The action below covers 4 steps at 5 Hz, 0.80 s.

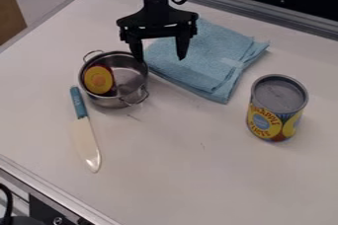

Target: Move the pot from the left side of the table to the lower right corner of the table

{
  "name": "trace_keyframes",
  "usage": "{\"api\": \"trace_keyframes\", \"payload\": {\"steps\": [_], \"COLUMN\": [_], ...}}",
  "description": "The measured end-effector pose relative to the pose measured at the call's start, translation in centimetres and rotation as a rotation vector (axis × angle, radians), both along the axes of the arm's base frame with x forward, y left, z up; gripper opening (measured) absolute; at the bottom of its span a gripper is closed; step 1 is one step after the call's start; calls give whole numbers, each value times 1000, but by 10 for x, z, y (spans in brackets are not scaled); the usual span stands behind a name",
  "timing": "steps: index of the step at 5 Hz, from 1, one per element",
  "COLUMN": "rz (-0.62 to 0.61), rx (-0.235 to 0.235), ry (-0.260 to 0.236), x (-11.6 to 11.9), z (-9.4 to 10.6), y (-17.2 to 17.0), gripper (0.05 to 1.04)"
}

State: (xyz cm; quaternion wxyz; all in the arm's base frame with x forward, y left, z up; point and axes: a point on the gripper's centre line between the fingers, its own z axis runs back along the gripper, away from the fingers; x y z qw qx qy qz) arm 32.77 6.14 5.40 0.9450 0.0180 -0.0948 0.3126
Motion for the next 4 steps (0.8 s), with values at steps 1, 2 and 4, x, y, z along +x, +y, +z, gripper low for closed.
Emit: {"api": "trace_keyframes", "payload": {"steps": [1,2,4], "rz": [41,55,70], "rx": [10,23,33], "ry": [-2,-9,3], "x": [-1,-2,-8], "z": [-8,-10,-29], "y": [0,6,10], "gripper": [999,999,999]}}
